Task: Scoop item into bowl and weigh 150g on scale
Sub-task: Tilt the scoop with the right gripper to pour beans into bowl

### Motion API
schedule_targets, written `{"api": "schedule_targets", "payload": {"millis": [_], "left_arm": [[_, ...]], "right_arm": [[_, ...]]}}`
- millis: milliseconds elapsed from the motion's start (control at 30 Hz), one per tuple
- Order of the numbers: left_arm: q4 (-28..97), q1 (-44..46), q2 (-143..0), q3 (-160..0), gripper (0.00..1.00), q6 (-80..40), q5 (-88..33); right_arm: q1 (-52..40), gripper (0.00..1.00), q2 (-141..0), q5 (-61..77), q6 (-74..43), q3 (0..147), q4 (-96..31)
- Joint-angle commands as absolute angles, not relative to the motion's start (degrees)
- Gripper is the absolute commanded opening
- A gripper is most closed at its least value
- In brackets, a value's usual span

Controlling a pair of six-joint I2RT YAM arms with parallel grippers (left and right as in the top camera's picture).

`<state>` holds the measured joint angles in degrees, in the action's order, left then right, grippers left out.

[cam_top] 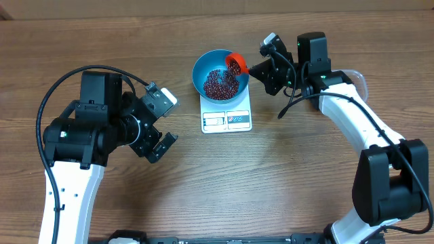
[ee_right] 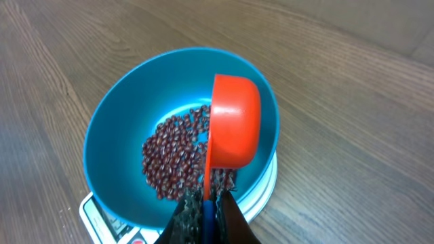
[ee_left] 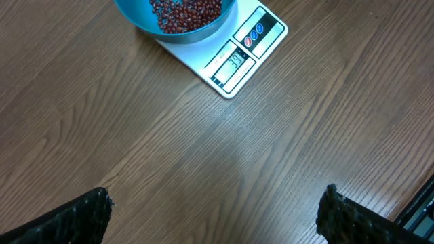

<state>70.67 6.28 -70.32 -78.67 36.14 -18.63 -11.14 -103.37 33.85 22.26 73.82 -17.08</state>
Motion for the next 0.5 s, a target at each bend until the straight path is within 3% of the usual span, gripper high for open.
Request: {"api": "schedule_targets", "payload": {"millis": [0,467], "left_arm": [[70.63,6.39,-70.46,-78.37,1.00,35.59,-18.63],[70.63,6.39,-70.46,-78.37,1.00,35.59,-18.65]], "right_arm": [[-12.05,0.03,-102.43,35.22,22.28,75.20,-17.15],[-14.66,0.04,-100.62,28.42,26.52,75.20,-17.74]]}}
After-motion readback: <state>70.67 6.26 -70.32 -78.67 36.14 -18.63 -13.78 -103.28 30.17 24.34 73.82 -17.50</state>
